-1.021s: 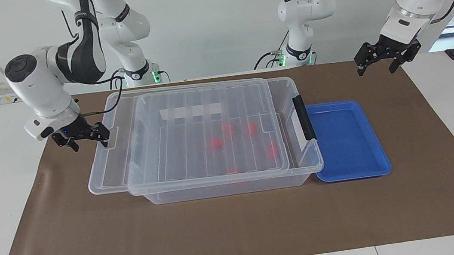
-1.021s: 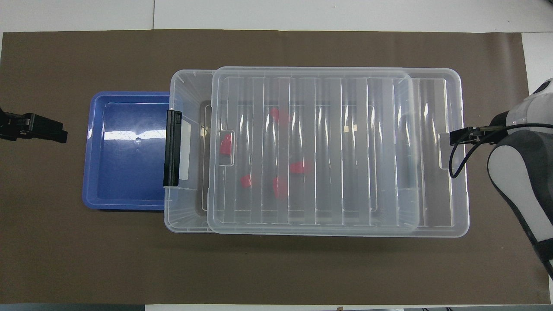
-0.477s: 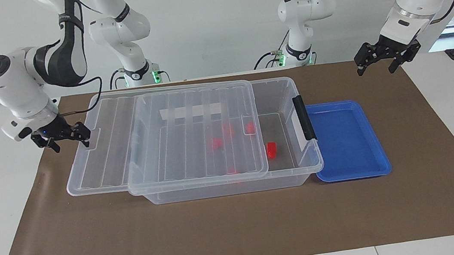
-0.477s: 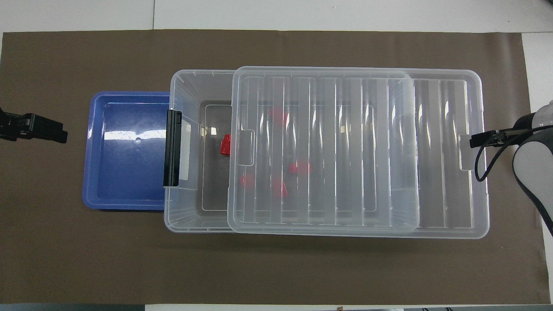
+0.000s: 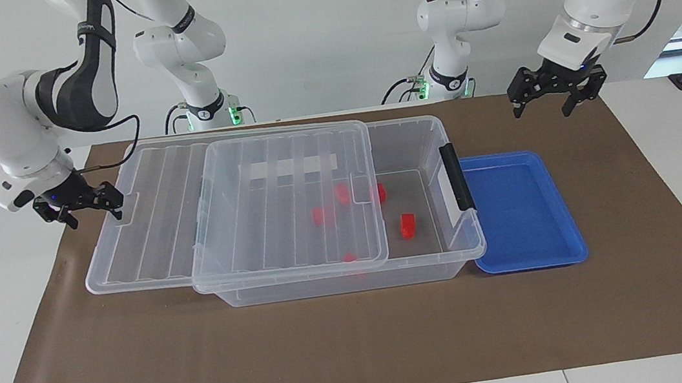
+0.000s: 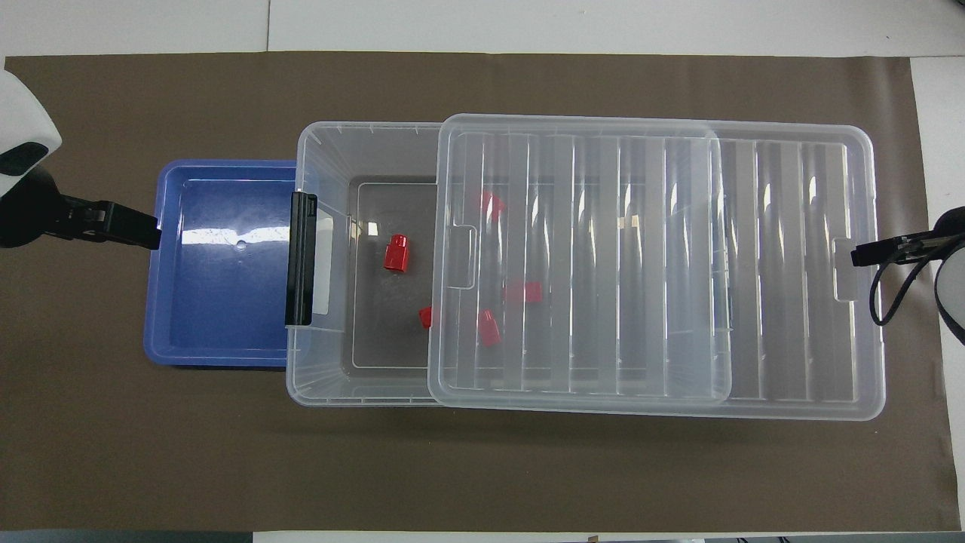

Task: Place red block in blue tray from box
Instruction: 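Reach the left gripper into the opened box and grasp a red block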

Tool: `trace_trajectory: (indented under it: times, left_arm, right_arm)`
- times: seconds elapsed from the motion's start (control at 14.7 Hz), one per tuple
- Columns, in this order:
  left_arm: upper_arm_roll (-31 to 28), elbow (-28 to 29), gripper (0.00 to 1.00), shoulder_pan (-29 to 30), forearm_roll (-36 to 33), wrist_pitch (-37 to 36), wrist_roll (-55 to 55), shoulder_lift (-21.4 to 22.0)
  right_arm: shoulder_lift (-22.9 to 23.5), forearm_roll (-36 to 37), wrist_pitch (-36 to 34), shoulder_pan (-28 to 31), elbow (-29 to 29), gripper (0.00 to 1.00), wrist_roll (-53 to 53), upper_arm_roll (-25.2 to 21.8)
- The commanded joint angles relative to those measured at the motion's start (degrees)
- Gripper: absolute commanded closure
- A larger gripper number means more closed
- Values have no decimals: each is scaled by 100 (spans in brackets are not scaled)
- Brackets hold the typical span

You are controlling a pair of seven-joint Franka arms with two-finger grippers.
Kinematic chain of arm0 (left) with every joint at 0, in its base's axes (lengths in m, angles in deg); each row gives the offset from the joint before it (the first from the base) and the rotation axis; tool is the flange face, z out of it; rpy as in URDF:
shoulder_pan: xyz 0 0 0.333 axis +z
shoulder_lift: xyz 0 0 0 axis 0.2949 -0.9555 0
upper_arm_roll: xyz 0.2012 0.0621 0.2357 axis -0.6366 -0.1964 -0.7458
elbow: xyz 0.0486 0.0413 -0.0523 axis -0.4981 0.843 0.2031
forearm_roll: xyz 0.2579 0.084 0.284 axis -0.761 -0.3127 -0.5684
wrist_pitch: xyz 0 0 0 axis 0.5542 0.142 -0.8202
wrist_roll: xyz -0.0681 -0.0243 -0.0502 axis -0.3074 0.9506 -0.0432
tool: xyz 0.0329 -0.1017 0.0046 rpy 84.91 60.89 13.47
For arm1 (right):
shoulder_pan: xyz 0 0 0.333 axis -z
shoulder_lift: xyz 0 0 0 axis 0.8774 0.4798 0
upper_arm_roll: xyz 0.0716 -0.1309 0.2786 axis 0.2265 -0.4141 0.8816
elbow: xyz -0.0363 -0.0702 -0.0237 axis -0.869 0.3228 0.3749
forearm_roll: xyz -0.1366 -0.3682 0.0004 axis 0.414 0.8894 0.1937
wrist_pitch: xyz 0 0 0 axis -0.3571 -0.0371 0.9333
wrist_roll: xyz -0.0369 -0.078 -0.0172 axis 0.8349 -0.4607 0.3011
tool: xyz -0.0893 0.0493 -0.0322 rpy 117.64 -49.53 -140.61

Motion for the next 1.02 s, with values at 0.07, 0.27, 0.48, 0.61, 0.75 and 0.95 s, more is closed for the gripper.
trace_trajectory:
  times: [0.07,0.27,0.48,0.61,0.75,0.95]
  left_arm:
    - [-37,721,0,-808,2,634,1051,347]
    - [-37,1168,0,-1494,-6,1169,1975,320]
    - [-37,1469,0,-1715,-15,1794,2223,58]
    - [-37,1495,0,-1881,-24,2137,2249,-311]
    - [-37,1688,0,-1969,-24,2567,2267,-549]
    - [-37,1934,0,-2066,-24,3217,2337,-900]
  right_arm:
    - [-21,-54,124,53,-79,0,261,-92]
    - [-12,-54,124,53,-70,0,375,-162]
    - [-12,-54,124,53,-70,0,385,-172]
    - [-12,-54,124,53,-70,0,385,-180]
    - [-12,-54,115,53,-70,0,385,-180]
    - [-3,-54,28,53,61,0,341,-146]
